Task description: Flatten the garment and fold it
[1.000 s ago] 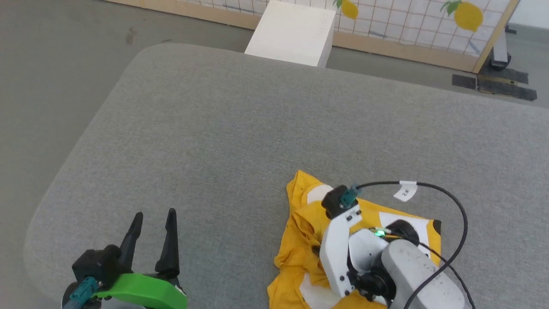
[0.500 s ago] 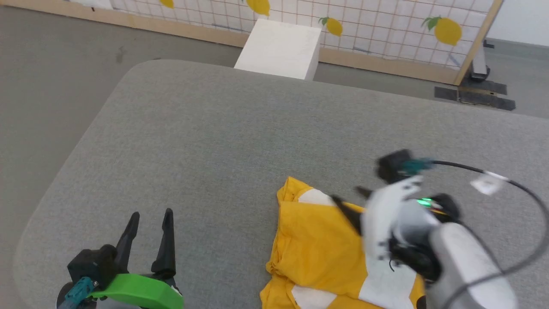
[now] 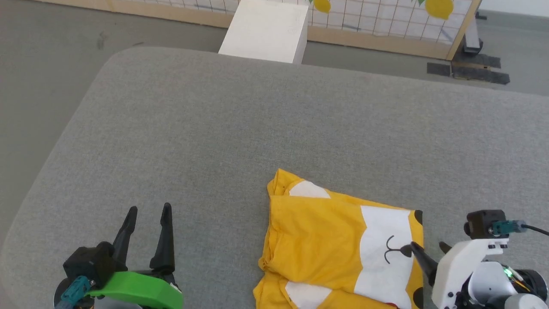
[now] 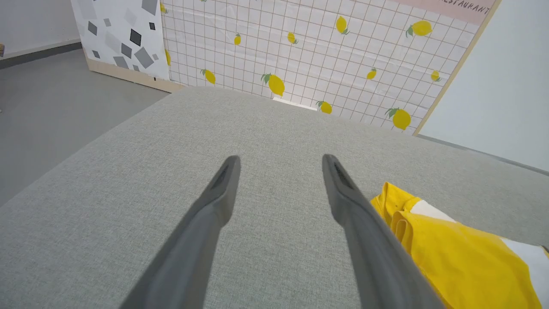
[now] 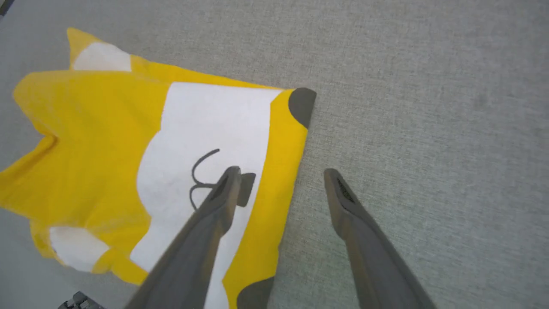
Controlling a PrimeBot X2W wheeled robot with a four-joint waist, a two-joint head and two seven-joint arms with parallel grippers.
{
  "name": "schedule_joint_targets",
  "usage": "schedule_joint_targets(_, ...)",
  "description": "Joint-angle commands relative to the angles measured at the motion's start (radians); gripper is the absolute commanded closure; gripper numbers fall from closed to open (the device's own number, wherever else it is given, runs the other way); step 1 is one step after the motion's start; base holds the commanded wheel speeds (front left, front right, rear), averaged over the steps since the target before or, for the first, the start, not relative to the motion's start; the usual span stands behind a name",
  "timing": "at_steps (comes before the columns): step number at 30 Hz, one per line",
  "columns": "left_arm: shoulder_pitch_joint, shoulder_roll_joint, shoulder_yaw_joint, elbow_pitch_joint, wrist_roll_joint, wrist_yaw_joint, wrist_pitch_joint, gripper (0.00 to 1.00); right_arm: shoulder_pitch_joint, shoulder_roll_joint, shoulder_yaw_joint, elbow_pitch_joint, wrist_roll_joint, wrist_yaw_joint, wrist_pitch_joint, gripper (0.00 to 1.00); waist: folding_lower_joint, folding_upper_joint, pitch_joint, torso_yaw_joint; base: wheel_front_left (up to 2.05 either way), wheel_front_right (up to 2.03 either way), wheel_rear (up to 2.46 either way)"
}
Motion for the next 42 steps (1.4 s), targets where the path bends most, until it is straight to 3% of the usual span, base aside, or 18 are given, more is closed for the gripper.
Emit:
schedule_joint_targets(1,-0.014,0.006,0.001,0.002,0.012,-0.002,-0.002,0.00,0.005,0.007,-0.014,0.018,-0.016,-0.001,-0.003,0.00,0.0000,0.0000,0.010,0.013,0.00,0.00,0.00)
schedule_joint_targets(7,-0.033,0.009,-0.004,0.006,0.015,-0.006,0.003,0.00,-0.017,0.018,-0.043,0.113,-0.008,-0.001,-0.003,0.00,0.0000,0.0000,0.022,0.042,0.00,0.00,0.00)
schedule_joint_targets(8,-0.034,0.010,-0.004,0.007,0.015,-0.006,0.003,0.00,-0.020,0.019,-0.035,0.130,0.014,-0.001,0.004,0.14,0.0000,0.0000,0.023,0.045,0.00,0.00,0.00)
schedule_joint_targets(9,-0.035,0.011,-0.004,0.007,0.015,-0.006,0.003,0.00,-0.022,0.019,-0.029,0.143,0.038,-0.001,0.011,0.54,0.0000,0.0000,0.023,0.048,0.00,0.00,0.00)
schedule_joint_targets(11,-0.038,0.012,-0.005,0.008,0.017,-0.005,0.004,0.00,-0.025,0.019,-0.011,0.167,0.081,-0.001,0.023,1.00,0.0000,0.0000,0.022,0.052,0.00,0.00,0.00)
schedule_joint_targets(18,-0.056,0.009,-0.019,-0.001,0.025,-0.006,0.009,0.00,-0.041,0.020,0.026,0.186,0.141,-0.001,0.008,1.00,0.0000,0.0000,0.013,0.036,0.00,0.00,0.00)
schedule_joint_targets(30,-0.068,0.016,-0.027,-0.004,0.033,-0.009,0.011,0.00,-0.143,0.011,0.019,0.159,0.024,-0.001,-0.007,1.00,0.0000,0.0000,-0.003,-0.091,0.00,0.00,0.00)
schedule_joint_targets(36,-0.072,0.020,-0.035,-0.006,0.036,-0.011,0.016,0.00,-0.205,-0.059,0.014,0.152,-0.018,-0.001,0.028,1.00,0.0000,0.0000,-0.010,-0.171,0.00,0.00,0.00)
schedule_joint_targets(42,-0.080,0.032,-0.037,-0.016,0.041,-0.012,0.025,0.00,-0.278,-0.182,0.042,0.143,-0.049,-0.001,0.060,1.00,0.0000,0.0000,0.003,-0.251,0.00,0.00,0.00)
